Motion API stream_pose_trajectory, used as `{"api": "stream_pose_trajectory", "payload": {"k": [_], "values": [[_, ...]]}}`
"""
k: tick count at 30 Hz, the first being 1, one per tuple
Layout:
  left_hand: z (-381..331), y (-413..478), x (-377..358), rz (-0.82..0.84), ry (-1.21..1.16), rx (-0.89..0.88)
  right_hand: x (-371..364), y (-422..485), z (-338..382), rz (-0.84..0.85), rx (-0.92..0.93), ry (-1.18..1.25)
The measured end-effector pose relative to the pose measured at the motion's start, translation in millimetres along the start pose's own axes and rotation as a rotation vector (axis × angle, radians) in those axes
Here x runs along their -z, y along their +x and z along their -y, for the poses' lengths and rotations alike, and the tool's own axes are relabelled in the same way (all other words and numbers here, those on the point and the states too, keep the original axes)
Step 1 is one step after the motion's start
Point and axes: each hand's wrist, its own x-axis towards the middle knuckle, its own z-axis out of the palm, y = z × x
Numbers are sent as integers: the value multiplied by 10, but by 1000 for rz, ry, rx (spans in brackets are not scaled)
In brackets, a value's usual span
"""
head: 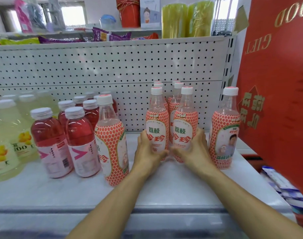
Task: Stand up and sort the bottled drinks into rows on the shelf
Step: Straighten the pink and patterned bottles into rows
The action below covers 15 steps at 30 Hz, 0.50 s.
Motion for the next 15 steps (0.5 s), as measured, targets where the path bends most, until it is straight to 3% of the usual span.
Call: {"api": "stream_pose_trajectory", "payload": {"k": [9, 15], "values": [[52, 7, -34, -12, 5, -48, -8, 38, -108, 93, 2, 186], [-7, -109, 4, 9, 128, -58, 26, -42, -115, 137, -17, 110]]}}
